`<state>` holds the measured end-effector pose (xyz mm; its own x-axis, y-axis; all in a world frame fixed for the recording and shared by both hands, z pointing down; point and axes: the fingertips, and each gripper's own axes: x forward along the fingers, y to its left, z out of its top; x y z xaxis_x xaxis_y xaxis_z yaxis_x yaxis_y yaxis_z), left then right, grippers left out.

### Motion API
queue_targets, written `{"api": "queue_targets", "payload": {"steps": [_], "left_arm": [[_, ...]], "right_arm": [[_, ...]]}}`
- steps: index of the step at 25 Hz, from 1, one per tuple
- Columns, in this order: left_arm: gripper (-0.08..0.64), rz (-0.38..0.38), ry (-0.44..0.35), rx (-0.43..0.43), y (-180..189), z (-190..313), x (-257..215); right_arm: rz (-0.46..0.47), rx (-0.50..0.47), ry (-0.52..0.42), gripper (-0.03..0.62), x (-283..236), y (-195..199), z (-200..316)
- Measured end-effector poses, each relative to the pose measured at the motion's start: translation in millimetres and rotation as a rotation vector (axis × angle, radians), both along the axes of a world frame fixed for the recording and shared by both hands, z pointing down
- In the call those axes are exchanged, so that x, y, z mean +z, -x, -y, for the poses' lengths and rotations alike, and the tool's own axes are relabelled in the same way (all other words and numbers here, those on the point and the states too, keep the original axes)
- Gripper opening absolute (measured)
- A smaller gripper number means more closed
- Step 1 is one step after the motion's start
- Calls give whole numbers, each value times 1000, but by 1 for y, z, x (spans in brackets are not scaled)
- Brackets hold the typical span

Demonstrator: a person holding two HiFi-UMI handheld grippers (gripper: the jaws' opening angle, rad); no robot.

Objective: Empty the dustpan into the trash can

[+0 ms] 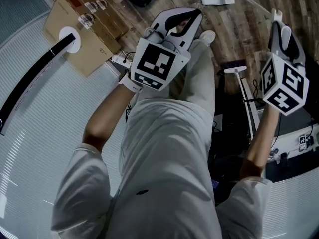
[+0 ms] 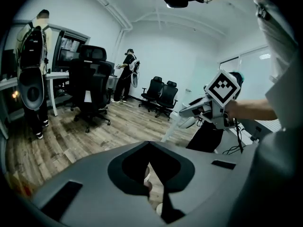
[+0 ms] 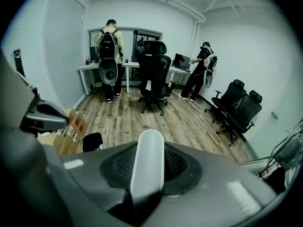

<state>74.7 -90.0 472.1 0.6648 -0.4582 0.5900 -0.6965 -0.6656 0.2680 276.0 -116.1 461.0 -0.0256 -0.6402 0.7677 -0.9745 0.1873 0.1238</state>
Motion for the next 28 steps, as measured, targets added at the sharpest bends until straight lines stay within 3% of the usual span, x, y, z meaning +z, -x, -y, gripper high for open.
{"api": "queue_targets", "payload": {"steps": [9, 16, 20, 24, 28], "left_arm": [[6, 22, -16, -61, 15, 7, 0], [6, 25, -30, -57, 9, 13, -4], [6, 18, -42, -60, 10, 18, -10], [6, 15, -49, -56, 7, 17, -10], [6, 8, -63, -49, 5, 16, -16]], "right_arm": [[21, 81, 56, 118, 30, -26, 3], [53, 163, 73, 120, 57, -41, 0], [54, 151, 78, 123, 61, -40, 2], [17, 93, 96, 206, 64, -36, 2], [-13, 89, 72, 227, 57, -38, 3]]}}
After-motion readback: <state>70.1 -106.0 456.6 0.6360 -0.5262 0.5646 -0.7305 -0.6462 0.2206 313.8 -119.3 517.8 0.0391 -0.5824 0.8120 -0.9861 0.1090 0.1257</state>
